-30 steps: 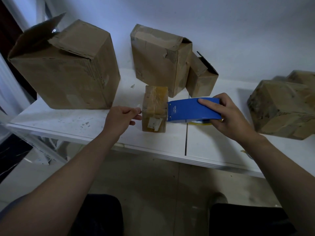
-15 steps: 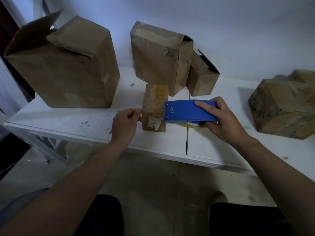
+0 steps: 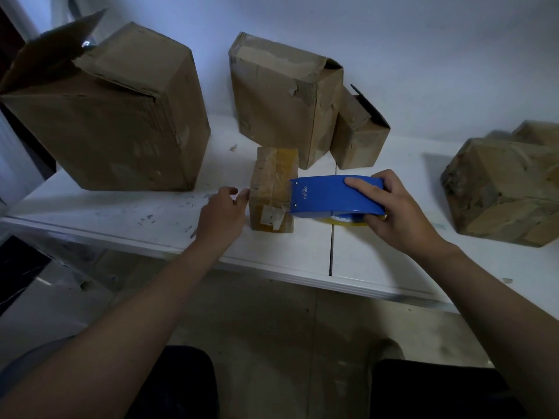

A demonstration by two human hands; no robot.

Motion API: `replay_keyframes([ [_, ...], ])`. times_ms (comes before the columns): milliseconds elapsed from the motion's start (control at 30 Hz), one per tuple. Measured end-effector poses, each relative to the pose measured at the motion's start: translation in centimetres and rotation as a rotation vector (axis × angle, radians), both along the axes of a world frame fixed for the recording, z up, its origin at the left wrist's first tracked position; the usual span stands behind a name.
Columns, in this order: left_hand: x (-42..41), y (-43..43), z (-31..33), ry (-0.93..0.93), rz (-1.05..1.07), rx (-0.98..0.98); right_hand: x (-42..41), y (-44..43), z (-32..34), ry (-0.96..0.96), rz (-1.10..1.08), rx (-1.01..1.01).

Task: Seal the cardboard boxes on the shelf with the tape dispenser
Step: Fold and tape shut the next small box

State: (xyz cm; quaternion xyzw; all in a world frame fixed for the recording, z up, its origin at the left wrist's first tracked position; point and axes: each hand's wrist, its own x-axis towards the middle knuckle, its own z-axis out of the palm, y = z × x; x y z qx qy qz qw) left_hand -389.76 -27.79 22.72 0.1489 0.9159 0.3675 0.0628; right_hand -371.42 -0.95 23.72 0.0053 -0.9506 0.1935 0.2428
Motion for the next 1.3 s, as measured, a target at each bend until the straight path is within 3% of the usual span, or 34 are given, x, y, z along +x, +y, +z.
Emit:
replay_keyframes([
  [100, -0.3, 0.9, 1.1, 0.042, -0.032, 0.122, 0.0, 0.1, 0.0, 0.003, 0.0, -0.002],
  [233, -0.2, 2.9, 1.7, -0.002, -0.253, 0.249, 0.0, -0.1, -0.3, 0.001, 0.005, -0.012],
  [367, -0.8, 3.5, 0.2, 0.163, -0.383, 0.16, 0.1, -0.1, -0.5, 0.003, 0.014, -0.016],
  [700, -0.6, 4.3, 1.1, 0.314, -0.358, -0.073, 0.1, -0.1, -0.9, 0.002, 0.026, -0.029],
  [1000, -0.1, 3.8, 0.6, 0.39, -0.325, -0.103, 0.8, 1.1, 0.3, 0.086, 0.021, 0.012],
  [1300, -0.7, 3.5, 0.4, 0.325, -0.374, -0.069, 1.3, 1.7, 0.6, 0.092, 0.024, 0.017],
])
